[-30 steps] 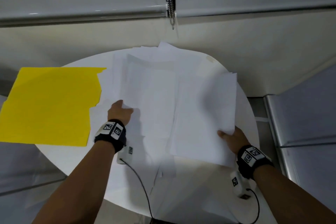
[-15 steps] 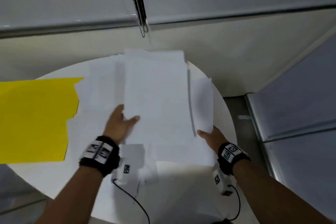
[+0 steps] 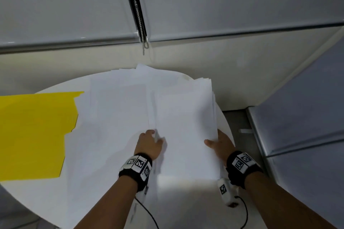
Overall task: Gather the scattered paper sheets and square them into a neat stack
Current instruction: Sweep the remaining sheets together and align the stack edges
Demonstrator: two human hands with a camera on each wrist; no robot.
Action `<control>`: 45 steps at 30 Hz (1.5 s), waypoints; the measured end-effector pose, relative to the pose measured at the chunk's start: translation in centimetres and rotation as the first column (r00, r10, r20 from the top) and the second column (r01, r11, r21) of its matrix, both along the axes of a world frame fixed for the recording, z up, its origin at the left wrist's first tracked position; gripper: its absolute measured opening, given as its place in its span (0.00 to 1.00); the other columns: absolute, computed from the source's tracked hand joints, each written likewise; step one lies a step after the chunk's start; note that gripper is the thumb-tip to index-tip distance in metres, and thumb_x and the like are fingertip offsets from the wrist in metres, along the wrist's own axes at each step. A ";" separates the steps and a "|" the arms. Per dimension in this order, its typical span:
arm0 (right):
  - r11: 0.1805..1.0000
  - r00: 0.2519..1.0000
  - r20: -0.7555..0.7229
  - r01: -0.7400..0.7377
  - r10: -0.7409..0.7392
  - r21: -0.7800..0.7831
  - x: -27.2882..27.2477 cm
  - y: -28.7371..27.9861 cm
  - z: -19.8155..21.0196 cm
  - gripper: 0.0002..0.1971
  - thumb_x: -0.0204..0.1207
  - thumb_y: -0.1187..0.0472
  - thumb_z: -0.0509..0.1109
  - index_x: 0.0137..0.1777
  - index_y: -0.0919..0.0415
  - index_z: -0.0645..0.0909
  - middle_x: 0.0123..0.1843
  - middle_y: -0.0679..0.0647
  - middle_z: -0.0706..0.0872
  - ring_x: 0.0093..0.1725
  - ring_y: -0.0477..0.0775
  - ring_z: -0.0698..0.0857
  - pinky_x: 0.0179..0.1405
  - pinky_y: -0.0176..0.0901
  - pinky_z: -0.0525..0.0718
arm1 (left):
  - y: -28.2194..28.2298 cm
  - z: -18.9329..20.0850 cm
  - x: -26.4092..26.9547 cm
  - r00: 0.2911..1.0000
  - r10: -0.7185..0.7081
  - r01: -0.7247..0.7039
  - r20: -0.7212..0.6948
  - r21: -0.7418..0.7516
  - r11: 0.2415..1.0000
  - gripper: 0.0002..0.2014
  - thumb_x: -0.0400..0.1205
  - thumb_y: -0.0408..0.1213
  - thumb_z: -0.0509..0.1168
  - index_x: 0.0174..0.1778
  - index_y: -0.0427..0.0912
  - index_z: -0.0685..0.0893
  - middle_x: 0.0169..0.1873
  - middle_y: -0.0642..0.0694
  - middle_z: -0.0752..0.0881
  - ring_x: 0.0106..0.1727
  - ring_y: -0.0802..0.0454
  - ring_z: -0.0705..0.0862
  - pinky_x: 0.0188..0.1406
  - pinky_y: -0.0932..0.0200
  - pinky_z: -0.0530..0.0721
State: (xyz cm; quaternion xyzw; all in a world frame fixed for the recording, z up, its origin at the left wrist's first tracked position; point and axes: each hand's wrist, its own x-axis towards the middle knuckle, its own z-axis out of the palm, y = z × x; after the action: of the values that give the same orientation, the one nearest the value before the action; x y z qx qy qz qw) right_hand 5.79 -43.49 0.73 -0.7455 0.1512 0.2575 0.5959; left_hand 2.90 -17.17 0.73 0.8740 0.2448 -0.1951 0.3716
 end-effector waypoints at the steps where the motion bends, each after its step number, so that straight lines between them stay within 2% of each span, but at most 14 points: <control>1: 1.000 1.000 0.027 -0.009 0.009 -0.004 0.3 -0.5 0.5 0.18 0.72 0.68 0.73 0.54 0.44 0.82 0.53 0.52 0.90 0.53 0.58 0.88 0.60 0.61 0.85 | 0.2 0.7 0.7 0.995 0.080 -0.076 0.056 -0.065 0.995 0.32 0.80 0.53 0.67 0.79 0.46 0.68 0.71 0.41 0.76 0.67 0.44 0.80 0.66 0.52 0.79; 3: 0.999 0.997 0.077 -0.021 0.018 0.039 0.9 -1.3 1.7 0.18 0.71 0.68 0.75 0.53 0.43 0.83 0.53 0.51 0.90 0.54 0.59 0.88 0.58 0.60 0.86 | 0.6 2.1 2.3 0.956 0.252 -0.206 0.150 -0.268 0.941 0.38 0.77 0.53 0.73 0.80 0.48 0.64 0.72 0.46 0.75 0.69 0.48 0.78 0.68 0.53 0.77; 6: 0.985 0.992 0.123 -0.014 -0.007 0.170 1.9 -1.8 4.1 0.18 0.73 0.75 0.72 0.55 0.50 0.83 0.47 0.46 0.92 0.48 0.49 0.91 0.47 0.44 0.89 | 1.0 5.1 4.5 0.909 0.383 -0.204 0.162 -0.631 0.749 0.44 0.68 0.49 0.81 0.79 0.48 0.67 0.70 0.49 0.80 0.69 0.50 0.81 0.72 0.46 0.78; 8: 0.979 0.983 0.186 -0.031 -0.008 0.203 2.6 -1.8 6.2 0.17 0.74 0.77 0.70 0.55 0.55 0.82 0.42 0.43 0.92 0.43 0.43 0.90 0.41 0.36 0.87 | 0.7 7.3 5.2 0.909 0.378 -0.126 0.175 -0.750 0.649 0.39 0.69 0.41 0.80 0.76 0.43 0.72 0.66 0.44 0.85 0.67 0.43 0.84 0.67 0.43 0.82; 10: 0.988 0.960 0.278 -0.064 0.022 0.143 3.2 -1.8 7.9 0.17 0.74 0.74 0.71 0.56 0.52 0.81 0.45 0.41 0.91 0.44 0.38 0.89 0.46 0.35 0.87 | 0.1 9.3 5.2 0.873 0.418 -0.071 0.251 -0.782 0.619 0.30 0.73 0.33 0.74 0.72 0.40 0.77 0.64 0.41 0.87 0.65 0.41 0.85 0.64 0.44 0.82; 13: 0.993 0.911 0.399 -0.121 0.108 0.008 3.4 -1.6 9.4 0.21 0.77 0.68 0.71 0.64 0.46 0.76 0.56 0.37 0.85 0.52 0.31 0.84 0.52 0.27 0.81 | -1.4 11.4 4.3 0.800 0.489 -0.042 0.347 -0.780 0.624 0.26 0.74 0.30 0.72 0.69 0.40 0.78 0.60 0.42 0.88 0.61 0.42 0.87 0.58 0.48 0.85; 16: 0.997 0.888 0.456 -0.036 0.061 -0.064 3.0 -1.0 9.5 0.27 0.77 0.66 0.70 0.75 0.53 0.69 0.61 0.44 0.80 0.57 0.42 0.80 0.57 0.35 0.76 | -3.0 12.0 2.9 0.781 0.481 -0.037 0.399 -0.738 0.673 0.27 0.72 0.31 0.72 0.69 0.40 0.78 0.61 0.40 0.87 0.60 0.41 0.87 0.56 0.46 0.86; 20: 0.995 0.881 0.464 0.100 -0.093 0.010 2.0 -0.7 8.7 0.29 0.72 0.65 0.76 0.69 0.51 0.68 0.54 0.43 0.81 0.52 0.49 0.83 0.54 0.43 0.79 | -4.1 11.7 1.6 0.782 0.476 -0.064 0.402 -0.707 0.704 0.30 0.67 0.32 0.75 0.68 0.39 0.79 0.59 0.37 0.87 0.60 0.39 0.87 0.59 0.40 0.86; 26: 0.993 0.853 0.509 0.105 -0.116 0.050 1.4 0.1 9.4 0.18 0.78 0.66 0.69 0.56 0.42 0.69 0.51 0.35 0.80 0.49 0.31 0.81 0.49 0.30 0.77 | -4.9 12.0 1.5 0.747 0.525 -0.128 0.408 -0.686 0.716 0.28 0.68 0.33 0.73 0.66 0.46 0.82 0.58 0.42 0.89 0.60 0.42 0.87 0.63 0.35 0.83; 28: 0.993 0.831 0.543 0.100 -0.118 0.062 1.1 0.1 9.8 0.19 0.78 0.68 0.68 0.58 0.44 0.70 0.52 0.34 0.80 0.48 0.24 0.80 0.47 0.18 0.74 | -5.0 12.4 1.2 0.724 0.550 -0.147 0.417 -0.686 0.713 0.27 0.68 0.33 0.73 0.65 0.47 0.83 0.56 0.43 0.89 0.59 0.42 0.87 0.63 0.37 0.84; 30: 0.994 0.821 0.560 0.077 -0.108 0.079 0.9 -0.1 10.2 0.18 0.78 0.70 0.68 0.57 0.46 0.71 0.52 0.36 0.81 0.47 0.22 0.81 0.44 0.15 0.74 | -4.8 12.8 0.8 0.699 0.576 -0.155 0.424 -0.696 0.701 0.29 0.66 0.34 0.73 0.66 0.45 0.82 0.56 0.42 0.89 0.59 0.42 0.87 0.60 0.41 0.85; 35: 0.983 0.800 0.580 0.057 -0.151 0.176 0.5 -0.3 12.0 0.24 0.73 0.70 0.72 0.56 0.41 0.71 0.53 0.41 0.84 0.48 0.33 0.85 0.48 0.28 0.82 | -4.3 13.3 0.4 0.676 0.552 -0.078 0.488 -0.698 0.712 0.31 0.63 0.30 0.74 0.64 0.43 0.79 0.57 0.40 0.87 0.58 0.41 0.86 0.59 0.43 0.83; 41: 0.968 0.684 0.699 0.042 -0.209 0.248 1.0 -0.2 14.8 0.23 0.69 0.65 0.72 0.61 0.47 0.71 0.50 0.38 0.84 0.51 0.41 0.85 0.50 0.31 0.81 | -4.4 15.4 0.4 0.626 0.541 0.002 0.563 -0.694 0.720 0.23 0.63 0.28 0.69 0.52 0.50 0.77 0.41 0.57 0.83 0.42 0.59 0.82 0.40 0.69 0.80; 45: 0.965 0.696 0.685 0.044 -0.216 0.259 0.9 0.3 14.4 0.25 0.68 0.64 0.72 0.61 0.44 0.69 0.54 0.41 0.83 0.53 0.42 0.85 0.53 0.34 0.82 | -4.6 15.2 0.4 0.637 0.563 -0.016 0.527 -0.720 0.693 0.24 0.61 0.27 0.68 0.52 0.51 0.78 0.43 0.52 0.84 0.43 0.54 0.83 0.44 0.61 0.82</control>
State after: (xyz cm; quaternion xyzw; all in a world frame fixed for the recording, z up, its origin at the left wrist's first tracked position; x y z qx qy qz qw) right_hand 6.65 -43.24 15.13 -0.7026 -0.0661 -0.0755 0.7044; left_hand 3.30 -21.78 15.96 0.6318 0.1427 0.1561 0.7458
